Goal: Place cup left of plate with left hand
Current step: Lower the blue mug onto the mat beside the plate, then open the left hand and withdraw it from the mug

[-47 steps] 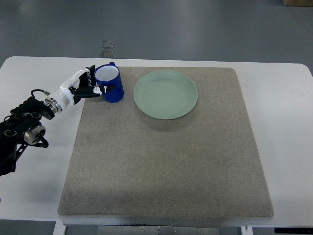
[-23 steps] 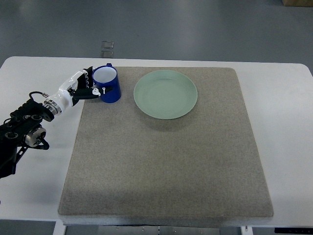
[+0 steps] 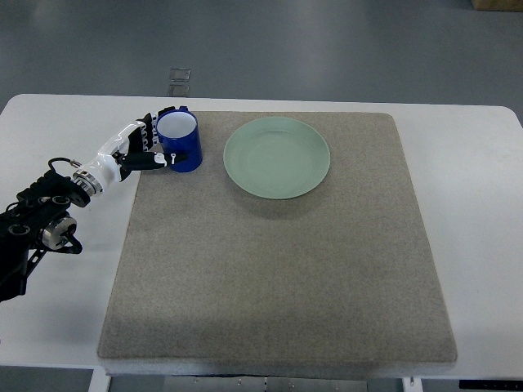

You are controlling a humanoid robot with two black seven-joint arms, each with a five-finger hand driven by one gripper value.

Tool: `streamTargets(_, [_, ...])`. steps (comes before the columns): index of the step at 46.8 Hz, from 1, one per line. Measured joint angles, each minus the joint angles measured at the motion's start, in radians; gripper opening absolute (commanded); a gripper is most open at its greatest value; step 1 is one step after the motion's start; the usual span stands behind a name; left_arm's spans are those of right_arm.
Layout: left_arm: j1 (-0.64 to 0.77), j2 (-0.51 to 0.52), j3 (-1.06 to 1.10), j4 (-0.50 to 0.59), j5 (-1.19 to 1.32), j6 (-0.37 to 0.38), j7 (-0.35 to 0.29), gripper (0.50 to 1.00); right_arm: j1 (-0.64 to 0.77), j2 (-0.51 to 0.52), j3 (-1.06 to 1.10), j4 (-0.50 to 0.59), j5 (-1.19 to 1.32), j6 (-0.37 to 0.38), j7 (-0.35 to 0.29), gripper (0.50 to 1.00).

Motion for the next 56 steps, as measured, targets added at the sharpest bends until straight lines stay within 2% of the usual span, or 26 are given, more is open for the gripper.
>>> streamTargets(25, [0.014, 0.042, -0.017, -0.020, -0.032, -0.016, 0.000, 0.994, 0.000, 0.000, 0.000, 0.000, 0.000, 0.000, 0.000, 0.932])
streamTargets(43, [0.026, 0.142, -0.017, -0.162, -0.113, -0.019, -0.002, 0.996, 0.000, 0.000, 0.000, 0.000, 0.000, 0.000, 0.000, 0.932])
streamTargets(50, [0.026, 0.194, -0.037, -0.227, -0.204, -0.044, -0.002, 0.994, 0.000, 0.000, 0.000, 0.000, 0.000, 0.000, 0.000, 0.932])
streamTargets(56, [0.006, 0.204, -0.100, -0.237, -0.304, -0.065, -0.002, 0.994, 0.000, 0.000, 0.000, 0.000, 0.000, 0.000, 0.000, 0.932])
